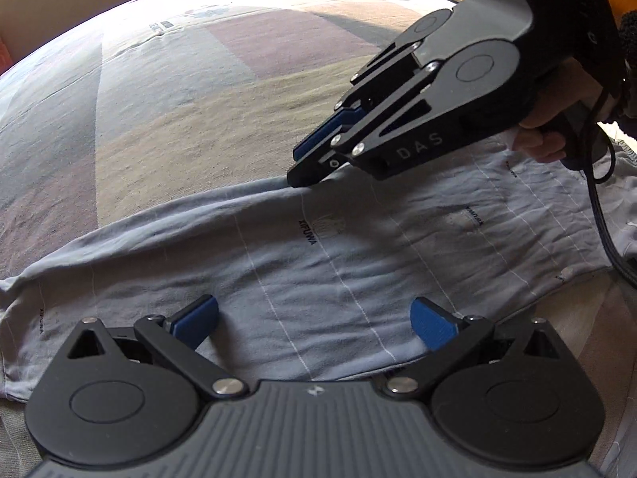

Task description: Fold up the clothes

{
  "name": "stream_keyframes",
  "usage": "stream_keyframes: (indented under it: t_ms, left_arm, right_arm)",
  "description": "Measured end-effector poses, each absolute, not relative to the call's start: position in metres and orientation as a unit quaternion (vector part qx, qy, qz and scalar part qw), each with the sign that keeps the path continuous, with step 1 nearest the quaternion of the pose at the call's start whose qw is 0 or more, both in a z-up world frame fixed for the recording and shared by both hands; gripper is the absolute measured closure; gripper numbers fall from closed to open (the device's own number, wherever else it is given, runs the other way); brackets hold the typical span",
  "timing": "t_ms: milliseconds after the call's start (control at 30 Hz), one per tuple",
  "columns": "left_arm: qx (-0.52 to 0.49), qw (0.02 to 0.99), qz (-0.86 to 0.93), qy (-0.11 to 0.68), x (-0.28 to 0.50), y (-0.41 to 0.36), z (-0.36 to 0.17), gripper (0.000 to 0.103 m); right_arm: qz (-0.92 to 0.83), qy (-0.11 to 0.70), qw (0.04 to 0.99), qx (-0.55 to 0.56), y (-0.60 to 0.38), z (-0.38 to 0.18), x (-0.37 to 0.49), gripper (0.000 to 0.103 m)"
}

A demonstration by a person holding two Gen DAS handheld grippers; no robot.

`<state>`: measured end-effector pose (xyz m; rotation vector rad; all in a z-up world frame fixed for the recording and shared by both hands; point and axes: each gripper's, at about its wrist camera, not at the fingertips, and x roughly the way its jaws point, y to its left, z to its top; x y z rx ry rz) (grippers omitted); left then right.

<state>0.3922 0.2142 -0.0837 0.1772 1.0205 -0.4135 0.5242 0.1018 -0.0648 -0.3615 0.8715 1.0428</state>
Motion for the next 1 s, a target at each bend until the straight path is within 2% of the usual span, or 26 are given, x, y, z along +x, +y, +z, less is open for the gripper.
stream_keyframes:
  t_ms: [133,167,200,300,433,533,600,700,767,833,900,1000]
  left_arm:
    - [0.061,0.853,-0.197,0.480,0.388,0.221,-0.085,0.001]
    - [0.057,0.854,-0.196,0.479,0.386,0.222,-0.085,0.001]
    - [0.055,0.854,-0.196,0.479,0.384,0.222,-0.086,0.001]
    - [0.072,0.851,-0.198,0.482,0.377,0.219,-0.087,0.001]
    - [0.095,0.838,-0.214,0.494,0.377,0.215,-0.081,0.001]
    - [0.087,0.851,-0.214,0.471,0.383,0.218,-0.072,0.001]
    - [0.092,0.857,-0.210,0.462,0.391,0.215,-0.073,0.001]
    - [0.105,0.850,-0.208,0.472,0.397,0.208,-0.084,0.001]
    - [0.131,0.841,-0.198,0.487,0.389,0.202,-0.091,0.001]
    - [0.135,0.831,-0.187,0.506,0.384,0.200,-0.094,0.001]
    - [0.128,0.820,-0.180,0.528,0.385,0.199,-0.091,0.001]
    - [0.149,0.811,-0.181,0.536,0.389,0.189,-0.077,0.001]
  right_arm:
    - [0.486,0.388,0.752,-0.218,0.112,-0.073,0.511,0.082]
    - [0.488,0.384,0.750,-0.228,0.114,-0.073,0.509,0.085]
    - [0.490,0.380,0.748,-0.237,0.116,-0.072,0.507,0.098]
    - [0.465,0.345,0.769,-0.270,0.124,-0.070,0.509,0.100]
    - [0.415,0.364,0.802,-0.230,0.115,-0.060,0.527,0.098]
    - [0.383,0.385,0.818,-0.189,0.083,-0.045,0.509,0.087]
    - [0.347,0.408,0.828,-0.164,0.057,-0.041,0.489,0.072]
    - [0.250,0.460,0.841,-0.136,0.014,-0.051,0.455,0.059]
    - [0.195,0.491,0.841,-0.115,-0.010,-0.063,0.433,0.052]
    - [0.177,0.521,0.830,-0.093,-0.026,-0.072,0.412,0.050]
    - [0.204,0.527,0.821,-0.079,-0.031,-0.065,0.396,0.039]
    - [0.231,0.528,0.815,-0.061,-0.041,-0.052,0.378,0.039]
